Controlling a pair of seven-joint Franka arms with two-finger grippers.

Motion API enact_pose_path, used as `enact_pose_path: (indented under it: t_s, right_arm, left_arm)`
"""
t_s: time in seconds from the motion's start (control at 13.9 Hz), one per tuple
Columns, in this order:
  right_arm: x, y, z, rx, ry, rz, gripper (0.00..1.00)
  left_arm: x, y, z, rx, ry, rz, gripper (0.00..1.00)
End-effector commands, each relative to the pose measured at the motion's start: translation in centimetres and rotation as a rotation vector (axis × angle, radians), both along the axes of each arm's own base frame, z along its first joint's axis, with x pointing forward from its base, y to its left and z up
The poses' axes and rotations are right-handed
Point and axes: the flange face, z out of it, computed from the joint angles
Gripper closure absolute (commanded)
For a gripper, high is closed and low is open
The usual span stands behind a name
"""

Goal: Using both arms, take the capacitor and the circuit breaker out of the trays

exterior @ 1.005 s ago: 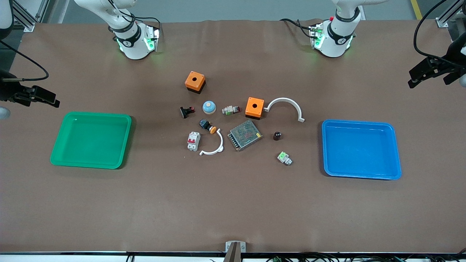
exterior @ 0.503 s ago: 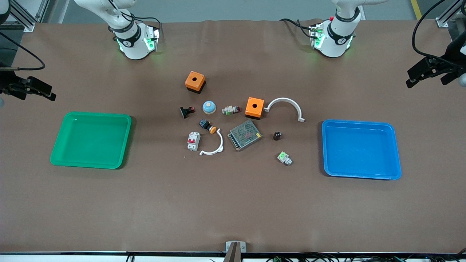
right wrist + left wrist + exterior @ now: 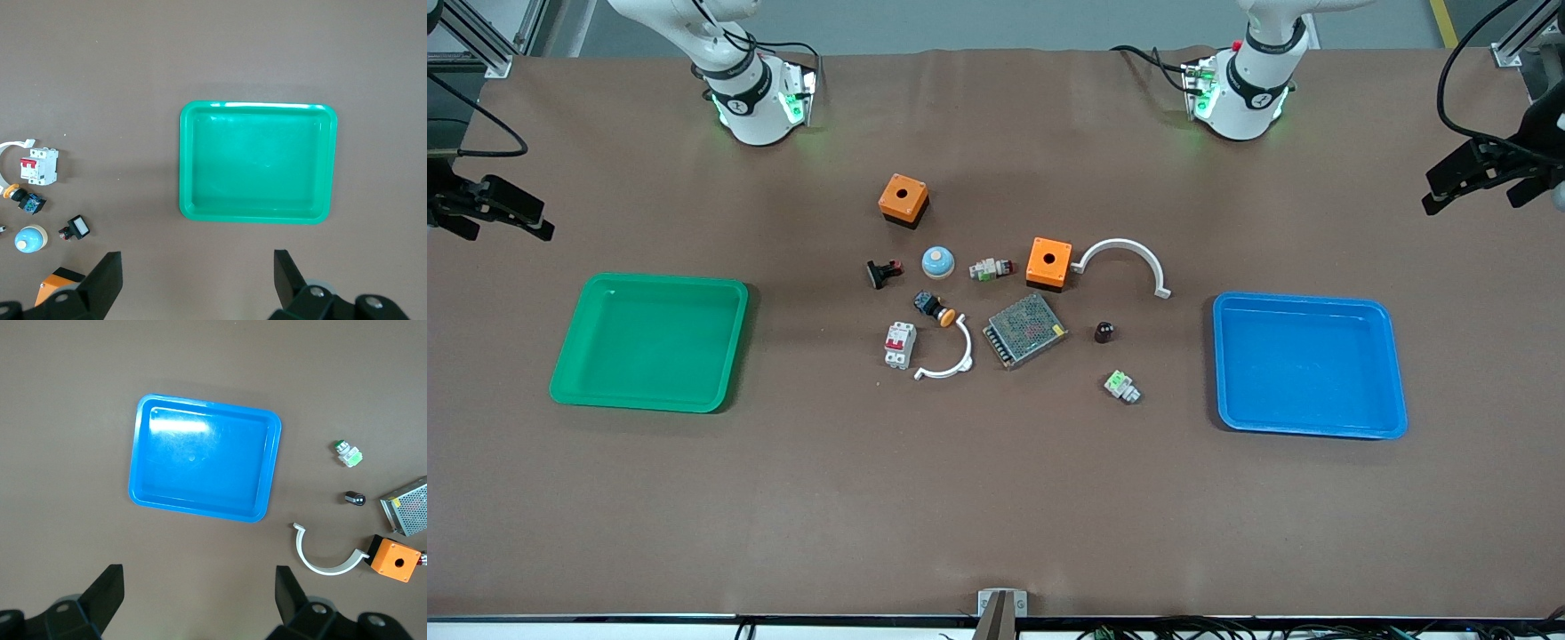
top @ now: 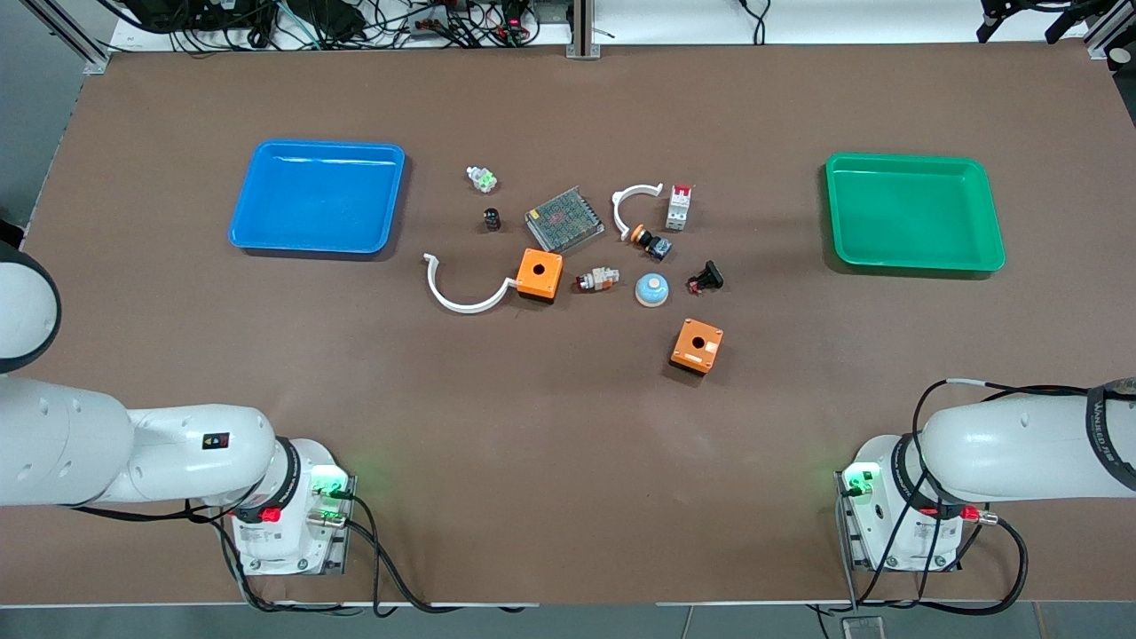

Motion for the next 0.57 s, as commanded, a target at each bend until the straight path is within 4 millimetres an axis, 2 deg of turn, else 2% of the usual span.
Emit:
enact_pose_path:
  t_s: [0.0, 0.5]
  right_arm:
    - [-0.82, -0.32, 0.02, -0.011, -0.015, 0.045, 0.0]
    - [-1.13, -0.21, -0.08, -0.008, 0.005, 0.035, 0.0]
  left_arm:
    - [-0.64, 1.37, 0.67, -0.019, -0.011, -0.017, 0.0]
    - [-0.73, 1.6, 0.79, -0.018, -0.011, -0.028, 0.0]
